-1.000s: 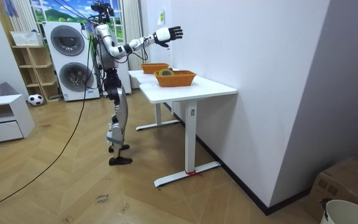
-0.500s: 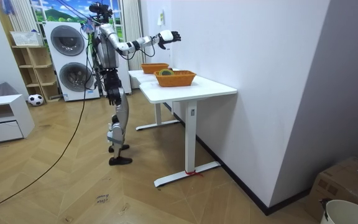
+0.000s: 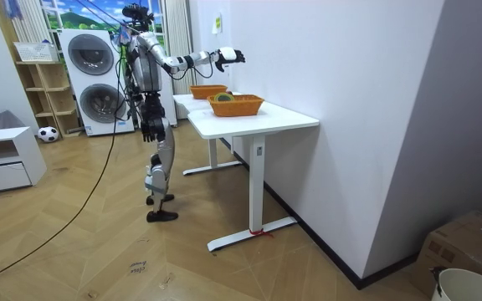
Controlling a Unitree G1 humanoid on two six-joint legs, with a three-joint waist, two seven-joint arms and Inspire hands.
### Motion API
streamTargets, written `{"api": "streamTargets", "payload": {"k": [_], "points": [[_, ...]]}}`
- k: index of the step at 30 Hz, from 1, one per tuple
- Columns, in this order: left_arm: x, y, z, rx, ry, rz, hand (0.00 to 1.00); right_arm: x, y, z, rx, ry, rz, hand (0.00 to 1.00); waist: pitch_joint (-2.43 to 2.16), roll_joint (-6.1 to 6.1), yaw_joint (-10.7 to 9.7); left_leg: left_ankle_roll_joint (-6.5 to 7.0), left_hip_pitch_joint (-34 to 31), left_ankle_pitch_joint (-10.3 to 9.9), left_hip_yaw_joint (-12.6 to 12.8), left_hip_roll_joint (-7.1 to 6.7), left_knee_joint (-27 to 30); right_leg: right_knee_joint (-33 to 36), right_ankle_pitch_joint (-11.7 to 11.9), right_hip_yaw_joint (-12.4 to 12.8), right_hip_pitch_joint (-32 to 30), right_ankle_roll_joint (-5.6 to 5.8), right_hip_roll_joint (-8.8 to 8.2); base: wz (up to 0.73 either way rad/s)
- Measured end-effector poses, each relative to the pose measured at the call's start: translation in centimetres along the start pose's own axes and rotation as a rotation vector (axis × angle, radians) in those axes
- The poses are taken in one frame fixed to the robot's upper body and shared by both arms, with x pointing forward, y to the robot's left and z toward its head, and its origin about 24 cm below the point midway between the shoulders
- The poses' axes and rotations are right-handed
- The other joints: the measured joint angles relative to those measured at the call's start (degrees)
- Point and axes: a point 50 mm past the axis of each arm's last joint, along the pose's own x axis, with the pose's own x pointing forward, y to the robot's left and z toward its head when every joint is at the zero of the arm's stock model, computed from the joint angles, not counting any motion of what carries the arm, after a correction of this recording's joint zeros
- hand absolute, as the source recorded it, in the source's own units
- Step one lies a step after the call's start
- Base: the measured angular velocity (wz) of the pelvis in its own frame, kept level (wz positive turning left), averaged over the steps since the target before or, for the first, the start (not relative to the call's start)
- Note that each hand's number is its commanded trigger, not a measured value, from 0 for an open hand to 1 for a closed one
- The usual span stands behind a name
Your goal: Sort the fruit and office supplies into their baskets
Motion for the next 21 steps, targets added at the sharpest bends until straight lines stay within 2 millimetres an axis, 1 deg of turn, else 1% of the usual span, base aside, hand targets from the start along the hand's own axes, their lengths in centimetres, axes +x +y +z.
{"api": "streamTargets", "payload": {"k": [1,2,3,8,10,12,16,18,21], "points": [[0.0,0.1,0.0,0.004,-0.002,0.003,0.0,0.0,0.1,-0.1,-0.002,0.006,0.005,0.0,0.06,-0.14,0.03,0.0,-0.18,0.0,-0.09,0.0,0.07,0.0,0.0,-0.01,-0.07,0.0,0.0,0.07],[0.1,0.4,0.1,0.009,-0.005,0.006,0.0,0.1,0.3,-0.3,-0.011,0.014,0.019,0.0,-0.04,-0.65,0.0,0.0,-0.63,0.0,-0.11,0.01,0.28,0.03,0.0,-0.01,-0.48,0.0,0.0,0.05],[0.1,0.5,0.2,0.016,-0.008,0.0,0.0,0.1,0.4,-0.3,-0.027,0.015,0.042,0.0,0.03,-0.91,0.19,-0.01,-1.13,-0.01,-0.26,-0.01,0.59,-0.02,0.0,-0.2,-0.64,0.0,0.0,0.06],[0.1,0.5,0.1,0.02,-0.003,-0.005,0.0,0.1,0.7,-0.1,-0.066,0.015,0.099,0.0,0.06,-1.22,0.47,-0.02,-1.44,-0.02,-0.72,-0.09,0.89,0.05,0.0,-1.31,-0.56,0.0,-0.06,0.07],[0.2,0.6,0.1,0.021,-0.001,-0.005,0.0,0.1,0.7,-0.2,-0.065,0.017,0.109,0.0,0.08,-1.34,0.46,-0.02,-1.57,-0.02,-1.06,-0.08,1.03,0.06,0.0,-1.39,-0.51,0.0,-0.04,0.08],[0.2,0.7,0.2,0.022,0.0,-0.008,0.0,0.2,0.6,-0.6,-0.067,0.037,0.118,0.0,-0.01,-1.6,0.48,-0.04,-1.85,-0.03,-1.21,-0.05,1.42,0.09,0.0,-1.39,-0.52,0.0,-0.02,0.05],[0.3,1.0,0.4,0.026,-0.004,-0.005,0.0,0.2,0.7,-1.5,-0.083,0.078,0.151,0.0,0.25,-2.11,0.59,-0.07,-2.14,-0.05,-1.32,-0.04,1.43,0.07,0.0,-1.39,-0.64,0.0,0.0,0.0],[0.3,1.1,0.4,0.028,-0.004,-0.001,0.0,0.1,0.8,-1.7,-0.116,0.094,0.191,0.0,0.28,-2.44,0.66,-0.1,-2.54,-0.07,-1.35,-0.05,1.5,0.07,0.0,-1.4,-0.92,0.0,0.01,0.0],[0.3,1.2,0.5,0.035,-0.006,0.001,0.0,0.1,1.1,-1.8,-0.145,0.1,0.217,0.0,0.21,-2.54,0.65,-0.1,-2.74,-0.07,-1.55,-0.09,1.61,0.07,0.0,-1.4,-1.1,-0.01,0.01,0.0]]}}
